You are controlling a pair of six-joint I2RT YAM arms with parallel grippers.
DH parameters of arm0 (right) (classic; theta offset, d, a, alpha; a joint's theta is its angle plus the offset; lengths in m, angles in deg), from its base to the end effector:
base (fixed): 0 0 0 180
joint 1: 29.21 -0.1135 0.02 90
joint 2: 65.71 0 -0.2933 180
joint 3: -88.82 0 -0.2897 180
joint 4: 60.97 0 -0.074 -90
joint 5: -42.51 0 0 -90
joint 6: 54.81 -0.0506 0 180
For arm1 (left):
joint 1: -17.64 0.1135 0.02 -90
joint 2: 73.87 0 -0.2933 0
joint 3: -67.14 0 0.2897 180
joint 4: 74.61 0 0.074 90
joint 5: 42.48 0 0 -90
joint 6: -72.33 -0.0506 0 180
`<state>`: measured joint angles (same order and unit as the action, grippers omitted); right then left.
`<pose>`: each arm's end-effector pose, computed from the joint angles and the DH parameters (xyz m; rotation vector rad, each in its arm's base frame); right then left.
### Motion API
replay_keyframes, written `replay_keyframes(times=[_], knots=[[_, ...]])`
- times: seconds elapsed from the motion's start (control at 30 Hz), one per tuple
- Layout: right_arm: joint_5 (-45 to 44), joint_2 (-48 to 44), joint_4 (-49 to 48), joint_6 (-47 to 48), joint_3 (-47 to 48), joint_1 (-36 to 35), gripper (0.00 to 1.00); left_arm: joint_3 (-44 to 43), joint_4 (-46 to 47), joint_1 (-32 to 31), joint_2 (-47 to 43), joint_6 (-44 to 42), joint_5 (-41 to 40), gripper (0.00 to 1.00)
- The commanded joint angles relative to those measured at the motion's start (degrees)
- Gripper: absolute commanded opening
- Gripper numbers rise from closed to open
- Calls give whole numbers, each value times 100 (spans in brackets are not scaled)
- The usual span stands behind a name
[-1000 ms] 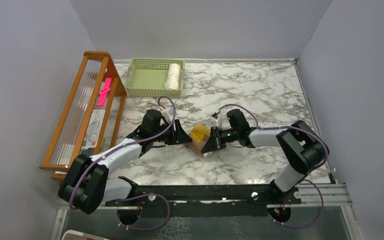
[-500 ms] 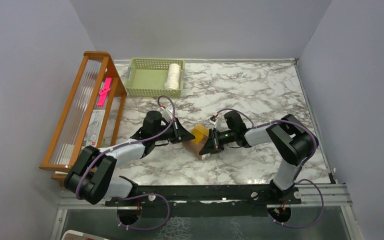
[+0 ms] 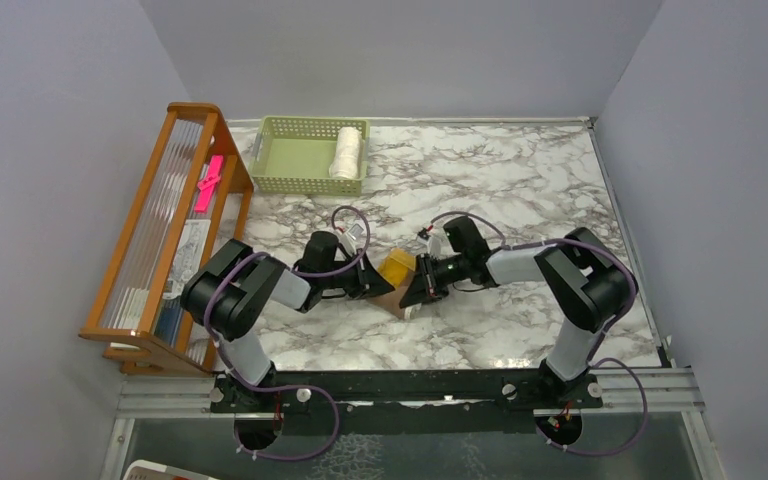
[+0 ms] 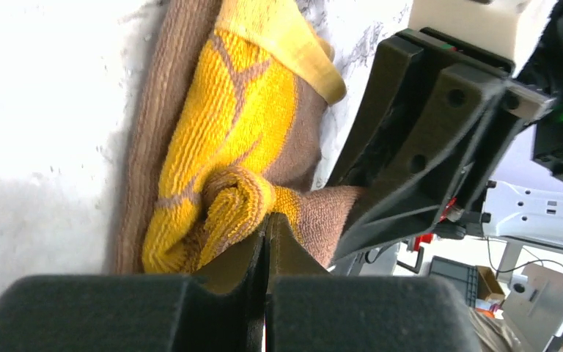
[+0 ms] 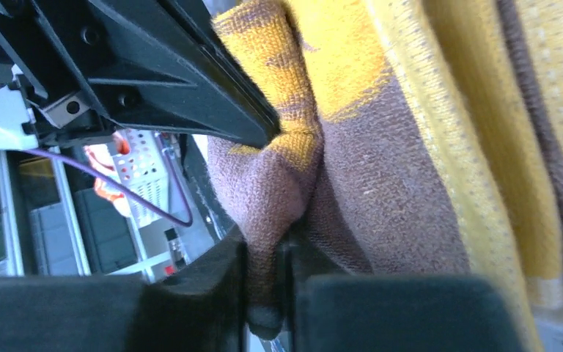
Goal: Roll the towels
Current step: Roll the towel at the center of the board.
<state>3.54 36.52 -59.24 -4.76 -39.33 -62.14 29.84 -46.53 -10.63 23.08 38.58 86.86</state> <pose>0.2572 0.2134 0.0935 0.2732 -2.6927 -1.5701 0.2475 -0.1695 0.0954 -0.1133 2.4153 -1.5190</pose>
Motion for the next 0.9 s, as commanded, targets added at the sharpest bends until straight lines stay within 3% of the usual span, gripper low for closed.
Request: replay_keyframes(times=[0.0, 0.07, 0.1, 0.23, 0.37, 0.53, 0.67, 0.87], knots=[[-1004, -479, 1123, 1047, 462, 23, 29, 49, 170, -109, 658, -549, -354, 0], [-1610, -773, 1492, 1448, 588, 23, 55, 51, 173, -168, 804, -631, -461, 0], [-1979, -906, 1716, 1660, 671, 23, 62, 66, 176, -187, 858, -665, -515, 0], [-3167, -1480, 2101, 2554, 799, 14, 65, 95, 179, -212, 1017, -745, -631, 0], [-3891, -2669, 1053, 3543, 109, -111, 66, 77, 174, -208, 1127, -771, -628, 0], [-3563, -4026, 88, 5629, -832, -1077, 71, 48, 164, -209, 1224, -768, -625, 0], [-3341, -3891, 555, 6163, -792, -1576, 74, 43, 152, -211, 1273, -748, -659, 0], [-4328, -3098, 685, 6498, -767, -2558, 73, 33, 42, -203, 1241, -743, -759, 0]])
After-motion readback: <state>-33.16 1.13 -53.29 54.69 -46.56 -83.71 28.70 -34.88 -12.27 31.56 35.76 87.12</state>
